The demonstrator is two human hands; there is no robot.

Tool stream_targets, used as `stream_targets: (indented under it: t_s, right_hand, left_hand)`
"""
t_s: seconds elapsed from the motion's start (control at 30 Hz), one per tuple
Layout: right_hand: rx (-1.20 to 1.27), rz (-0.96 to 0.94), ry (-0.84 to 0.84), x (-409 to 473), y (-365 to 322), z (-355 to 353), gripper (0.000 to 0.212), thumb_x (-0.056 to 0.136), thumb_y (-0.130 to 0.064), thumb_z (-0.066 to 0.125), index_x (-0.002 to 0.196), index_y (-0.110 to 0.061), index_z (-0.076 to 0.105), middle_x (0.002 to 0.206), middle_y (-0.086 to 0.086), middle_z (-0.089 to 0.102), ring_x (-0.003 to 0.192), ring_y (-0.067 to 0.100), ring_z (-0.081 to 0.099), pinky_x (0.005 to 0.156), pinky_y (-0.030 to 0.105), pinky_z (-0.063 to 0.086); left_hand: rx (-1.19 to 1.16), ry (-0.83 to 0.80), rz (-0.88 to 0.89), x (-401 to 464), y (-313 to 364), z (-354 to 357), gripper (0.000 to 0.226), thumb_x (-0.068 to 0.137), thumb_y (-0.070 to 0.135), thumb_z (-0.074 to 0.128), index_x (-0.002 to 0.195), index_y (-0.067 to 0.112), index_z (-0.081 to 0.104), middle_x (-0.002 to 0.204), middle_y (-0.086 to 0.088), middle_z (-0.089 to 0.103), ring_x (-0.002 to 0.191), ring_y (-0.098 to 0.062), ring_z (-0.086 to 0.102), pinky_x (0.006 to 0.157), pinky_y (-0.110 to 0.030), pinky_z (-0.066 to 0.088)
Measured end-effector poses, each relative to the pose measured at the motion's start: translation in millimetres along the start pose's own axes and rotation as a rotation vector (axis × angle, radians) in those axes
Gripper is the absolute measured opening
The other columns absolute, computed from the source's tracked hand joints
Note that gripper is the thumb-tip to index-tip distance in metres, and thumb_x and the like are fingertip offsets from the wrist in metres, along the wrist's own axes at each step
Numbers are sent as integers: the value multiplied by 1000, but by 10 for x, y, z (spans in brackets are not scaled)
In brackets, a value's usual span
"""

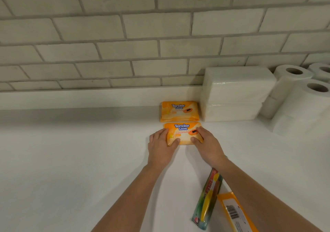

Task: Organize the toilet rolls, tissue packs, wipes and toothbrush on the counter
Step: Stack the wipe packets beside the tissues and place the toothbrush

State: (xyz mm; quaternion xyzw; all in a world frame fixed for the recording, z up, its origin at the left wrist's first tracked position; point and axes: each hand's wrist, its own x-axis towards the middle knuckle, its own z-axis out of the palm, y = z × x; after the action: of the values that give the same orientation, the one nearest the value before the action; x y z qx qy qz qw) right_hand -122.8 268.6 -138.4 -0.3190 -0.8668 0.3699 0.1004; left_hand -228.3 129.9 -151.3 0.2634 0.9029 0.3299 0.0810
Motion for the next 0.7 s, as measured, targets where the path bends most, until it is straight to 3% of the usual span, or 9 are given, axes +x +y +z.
stream_targets:
  t_s: [0.4, 0.53, 0.7]
  right_hand:
    - [-33, 16, -11, -24, -84, -19, 43, 98, -32, 49, 137, -15, 49, 142, 4, 51, 129, 23, 48, 109, 42, 39]
    - [26, 57, -22, -29, -90, -72, 33, 96, -32, 52, 124, -14, 58, 132, 5, 58, 121, 24, 53, 101, 36, 43]
    - [129, 131, 28, -179, -49, -274, 46, 93, -34, 59, 135, -16, 56, 139, 4, 55, 126, 21, 52, 99, 27, 38]
  left_hand:
    - [63, -40, 15, -19, -6, -5, 69, 98, 55, 44, 155, 19, 29, 159, 5, 33, 143, -19, 24, 114, -34, 26]
    - [42, -58, 13, -21, 3, -30, 71, 97, 56, 45, 155, 18, 28, 160, 3, 30, 144, -19, 22, 115, -34, 25]
    - [-46, -44, 4, -68, 13, -90, 68, 95, 50, 55, 151, 16, 37, 156, -5, 31, 143, -23, 23, 114, -34, 25]
